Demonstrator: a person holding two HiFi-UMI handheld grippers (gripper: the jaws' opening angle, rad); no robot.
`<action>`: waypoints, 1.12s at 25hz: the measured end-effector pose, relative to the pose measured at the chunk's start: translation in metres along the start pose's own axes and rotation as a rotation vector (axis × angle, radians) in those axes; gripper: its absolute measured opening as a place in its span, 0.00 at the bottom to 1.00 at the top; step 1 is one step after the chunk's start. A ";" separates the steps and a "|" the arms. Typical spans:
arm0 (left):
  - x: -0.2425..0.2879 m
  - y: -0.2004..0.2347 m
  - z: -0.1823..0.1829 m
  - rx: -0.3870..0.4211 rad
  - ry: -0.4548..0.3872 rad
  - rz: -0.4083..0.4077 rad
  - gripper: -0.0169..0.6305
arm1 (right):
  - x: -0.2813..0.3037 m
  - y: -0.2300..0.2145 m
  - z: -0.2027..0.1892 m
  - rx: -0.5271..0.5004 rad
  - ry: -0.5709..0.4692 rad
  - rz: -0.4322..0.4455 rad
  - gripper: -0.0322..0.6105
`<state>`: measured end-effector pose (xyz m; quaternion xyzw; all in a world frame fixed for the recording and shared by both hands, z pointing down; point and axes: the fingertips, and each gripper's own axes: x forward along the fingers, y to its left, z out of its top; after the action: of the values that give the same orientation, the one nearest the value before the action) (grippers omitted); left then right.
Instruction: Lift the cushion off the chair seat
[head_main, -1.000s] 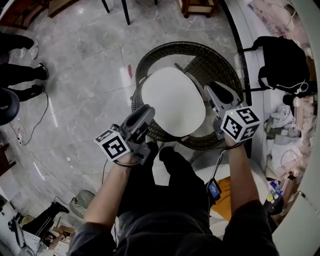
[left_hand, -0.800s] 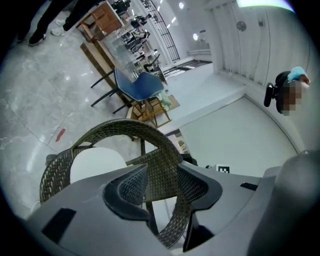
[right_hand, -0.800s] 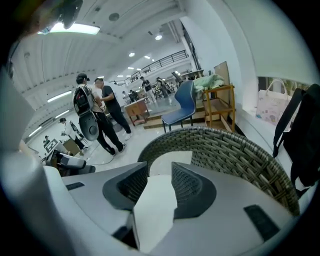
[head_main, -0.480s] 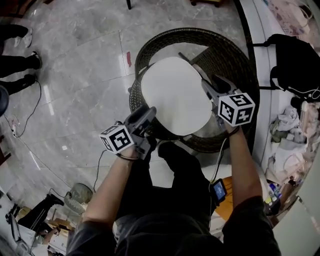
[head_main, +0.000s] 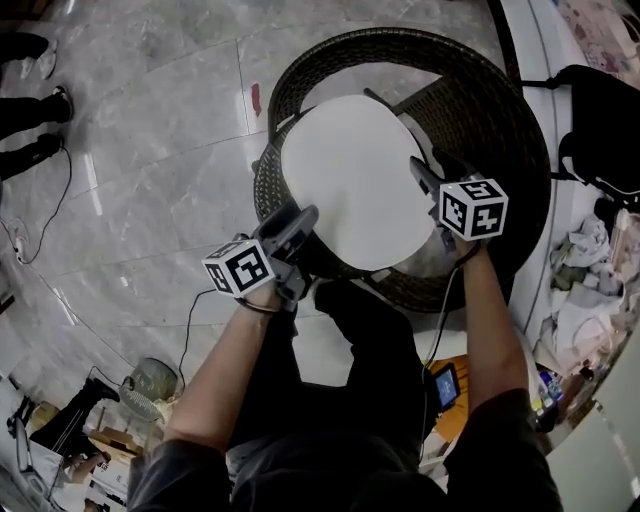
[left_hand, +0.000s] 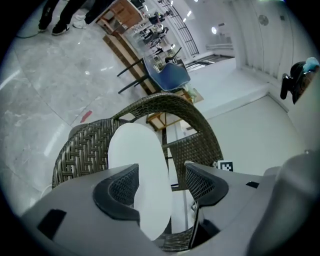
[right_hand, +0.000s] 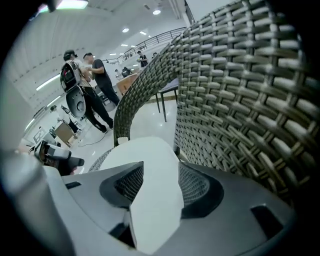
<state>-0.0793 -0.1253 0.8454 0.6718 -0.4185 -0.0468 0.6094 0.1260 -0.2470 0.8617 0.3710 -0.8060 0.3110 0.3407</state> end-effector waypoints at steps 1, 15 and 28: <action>0.002 0.005 -0.003 -0.001 0.004 0.009 0.46 | 0.005 -0.002 -0.005 0.005 0.008 -0.002 0.33; 0.018 0.057 -0.032 -0.044 0.046 0.084 0.47 | 0.063 -0.019 -0.044 0.061 0.063 -0.058 0.37; 0.031 0.080 -0.056 -0.083 0.122 0.157 0.46 | 0.085 -0.031 -0.066 0.108 0.145 -0.167 0.37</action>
<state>-0.0677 -0.0936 0.9415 0.6128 -0.4296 0.0249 0.6627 0.1304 -0.2460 0.9734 0.4313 -0.7276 0.3507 0.4021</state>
